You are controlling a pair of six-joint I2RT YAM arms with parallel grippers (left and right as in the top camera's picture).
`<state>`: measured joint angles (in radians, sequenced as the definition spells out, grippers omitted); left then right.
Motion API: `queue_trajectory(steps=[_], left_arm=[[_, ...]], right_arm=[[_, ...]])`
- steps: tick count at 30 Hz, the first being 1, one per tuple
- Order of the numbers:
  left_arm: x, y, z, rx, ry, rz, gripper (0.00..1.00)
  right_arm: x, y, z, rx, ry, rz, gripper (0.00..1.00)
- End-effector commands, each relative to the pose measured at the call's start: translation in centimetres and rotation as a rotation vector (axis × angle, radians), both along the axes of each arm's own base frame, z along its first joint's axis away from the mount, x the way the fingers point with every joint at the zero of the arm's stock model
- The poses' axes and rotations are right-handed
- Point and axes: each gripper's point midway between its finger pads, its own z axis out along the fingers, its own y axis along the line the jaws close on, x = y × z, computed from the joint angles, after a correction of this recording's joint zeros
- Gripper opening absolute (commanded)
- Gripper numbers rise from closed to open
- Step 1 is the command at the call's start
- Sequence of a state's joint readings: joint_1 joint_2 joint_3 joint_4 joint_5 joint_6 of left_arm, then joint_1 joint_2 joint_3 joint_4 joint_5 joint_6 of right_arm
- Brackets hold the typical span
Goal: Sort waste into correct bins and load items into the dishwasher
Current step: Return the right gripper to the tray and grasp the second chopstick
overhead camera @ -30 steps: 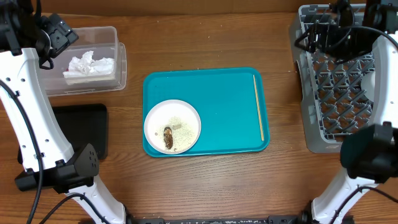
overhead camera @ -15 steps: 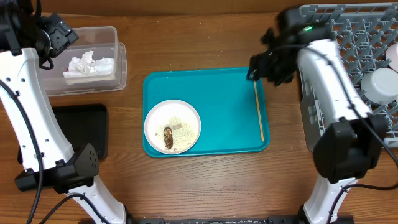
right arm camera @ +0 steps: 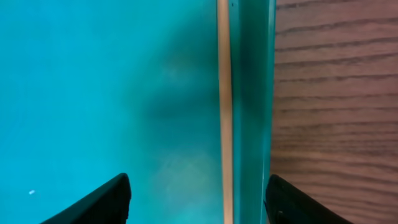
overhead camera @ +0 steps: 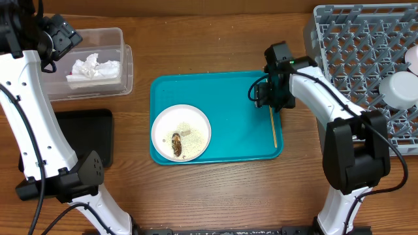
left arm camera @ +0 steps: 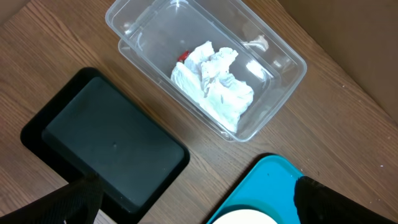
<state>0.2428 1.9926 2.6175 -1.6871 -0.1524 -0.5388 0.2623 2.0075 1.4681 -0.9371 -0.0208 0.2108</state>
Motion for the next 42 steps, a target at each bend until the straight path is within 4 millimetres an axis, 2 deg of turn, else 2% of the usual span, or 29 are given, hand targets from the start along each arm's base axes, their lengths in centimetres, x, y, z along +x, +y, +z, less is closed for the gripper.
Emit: queue_trajectory(steps=[1, 7, 14, 17, 20, 23, 24, 26, 28, 31, 42], left_arm=[[0.1, 0.1, -0.4, 0.003, 0.015, -0.018, 1.0], [0.1, 0.1, -0.4, 0.003, 0.015, -0.018, 1.0], [0.1, 0.1, -0.4, 0.004, 0.015, -0.018, 1.0], [0.1, 0.1, -0.4, 0.003, 0.015, -0.018, 1.0], [0.1, 0.1, -0.4, 0.003, 0.015, -0.018, 1.0], [0.1, 0.1, -0.4, 0.004, 0.015, -0.018, 1.0], [0.1, 0.1, -0.4, 0.003, 0.015, -0.018, 1.0], [0.1, 0.1, -0.4, 0.003, 0.015, -0.018, 1.0], [0.1, 0.1, -0.4, 0.004, 0.015, -0.018, 1.0], [0.1, 0.1, -0.4, 0.003, 0.015, -0.018, 1.0], [0.1, 0.1, -0.4, 0.003, 0.015, -0.018, 1.0]], right_arm=[[-0.9, -0.5, -1.4, -0.019, 0.019, -0.015, 0.68], [-1.7, -0.3, -2.8, -0.02, 0.028, -0.019, 0.66], [-1.7, -0.2, -3.1, -0.025, 0.024, -0.017, 0.6], [-1.4, -1.7, -2.6, -0.114, 0.011, -0.052, 0.61], [-0.8, -3.5, -0.2, -0.215, 0.006, -0.119, 0.61], [0.1, -3.7, 2.5, -0.222, -0.003, -0.127, 0.61], [0.7, -3.4, 4.4, -0.211, -0.017, -0.153, 0.6], [1.0, -2.5, 5.7, -0.17, -0.02, -0.143, 0.6], [1.0, -0.7, 6.3, -0.094, -0.011, -0.102, 0.58], [0.5, 0.7, 5.9, -0.046, 0.009, -0.045, 0.57], [-0.6, 0.7, 0.5, -0.05, 0.013, -0.023, 0.57]])
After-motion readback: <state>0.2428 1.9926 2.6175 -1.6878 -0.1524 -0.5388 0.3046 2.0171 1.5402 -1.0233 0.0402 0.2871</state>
